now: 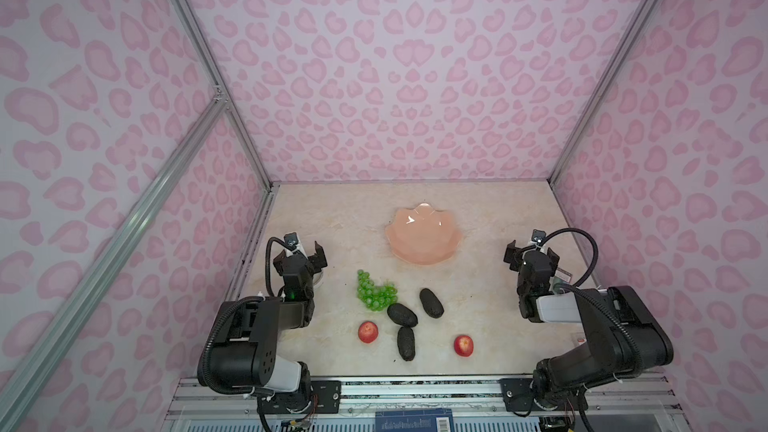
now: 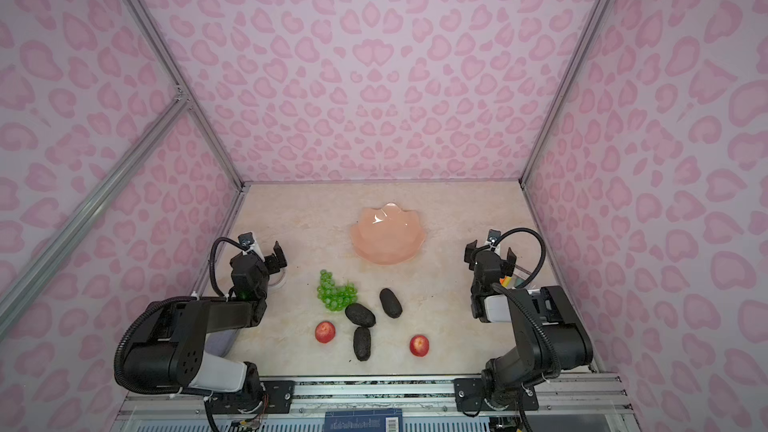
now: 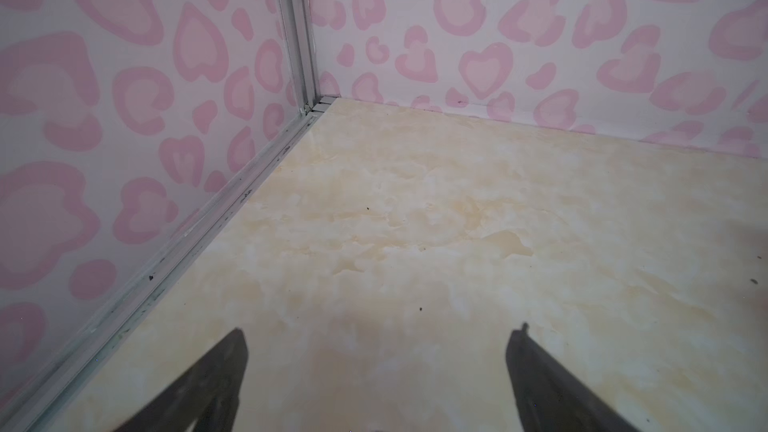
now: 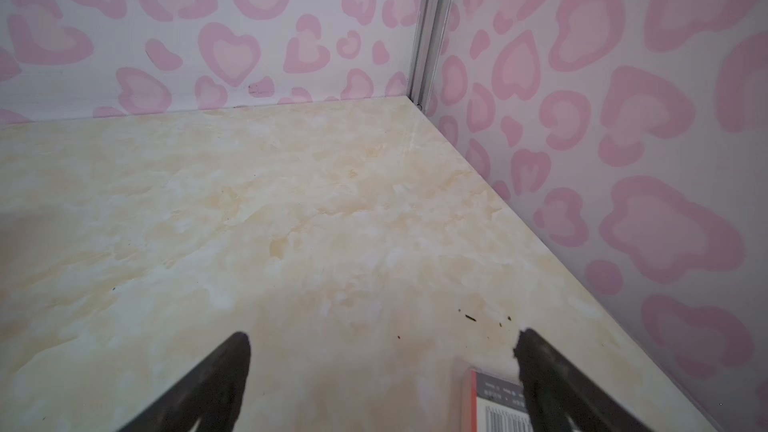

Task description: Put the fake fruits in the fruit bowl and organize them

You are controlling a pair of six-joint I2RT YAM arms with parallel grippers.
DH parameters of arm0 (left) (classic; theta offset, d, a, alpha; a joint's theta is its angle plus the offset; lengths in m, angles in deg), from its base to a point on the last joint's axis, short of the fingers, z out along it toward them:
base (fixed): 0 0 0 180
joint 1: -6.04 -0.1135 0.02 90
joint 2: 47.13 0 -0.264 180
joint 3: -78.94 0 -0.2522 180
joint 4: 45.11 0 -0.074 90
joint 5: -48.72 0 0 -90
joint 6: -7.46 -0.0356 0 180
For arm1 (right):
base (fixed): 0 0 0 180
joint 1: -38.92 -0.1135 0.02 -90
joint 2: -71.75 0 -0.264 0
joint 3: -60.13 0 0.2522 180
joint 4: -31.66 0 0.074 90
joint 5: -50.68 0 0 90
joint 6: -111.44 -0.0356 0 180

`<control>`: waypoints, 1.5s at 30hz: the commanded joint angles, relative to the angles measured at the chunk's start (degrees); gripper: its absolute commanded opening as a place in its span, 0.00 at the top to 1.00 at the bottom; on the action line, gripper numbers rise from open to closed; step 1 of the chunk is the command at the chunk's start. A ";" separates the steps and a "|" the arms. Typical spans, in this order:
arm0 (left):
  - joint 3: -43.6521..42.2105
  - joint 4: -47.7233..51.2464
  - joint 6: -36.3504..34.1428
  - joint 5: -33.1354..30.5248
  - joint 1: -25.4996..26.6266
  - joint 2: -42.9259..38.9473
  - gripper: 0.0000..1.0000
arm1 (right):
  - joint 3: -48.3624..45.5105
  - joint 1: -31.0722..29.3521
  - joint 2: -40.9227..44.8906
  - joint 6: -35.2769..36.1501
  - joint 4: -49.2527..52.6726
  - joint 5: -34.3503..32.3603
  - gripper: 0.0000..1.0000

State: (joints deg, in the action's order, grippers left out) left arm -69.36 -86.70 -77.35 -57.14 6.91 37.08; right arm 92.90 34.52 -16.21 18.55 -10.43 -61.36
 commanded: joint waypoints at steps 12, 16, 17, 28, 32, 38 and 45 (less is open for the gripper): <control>0.26 -1.86 0.03 0.05 0.02 -0.05 0.03 | 0.24 0.03 -0.27 -0.70 -0.29 -0.81 0.01; 0.26 -1.86 0.09 0.08 0.02 -0.07 0.03 | 0.07 0.10 -0.10 -0.62 -0.48 -0.75 0.01; 0.26 -1.86 0.10 0.13 0.02 -0.01 0.03 | 0.07 0.08 -0.09 -0.57 -0.40 -0.71 0.01; 0.43 -1.64 0.15 0.13 -0.07 0.04 0.03 | 0.07 0.06 -0.06 -0.62 -0.47 -0.66 0.01; 0.39 -1.60 0.17 0.26 -0.12 0.09 0.03 | 0.09 0.10 -0.10 -0.64 -0.41 -0.72 0.01; 0.52 -1.42 0.23 0.31 -0.16 0.13 0.03 | 0.16 0.10 -0.11 -0.62 -0.38 -0.71 0.01; -0.05 -2.03 0.16 0.31 -0.16 -0.24 0.01 | 0.10 -0.24 1.33 1.39 -1.45 0.82 0.01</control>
State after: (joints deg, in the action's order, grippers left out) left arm -69.36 -86.70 -77.33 -57.07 6.80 37.08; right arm 92.85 34.54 -15.93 18.39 -10.41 -61.30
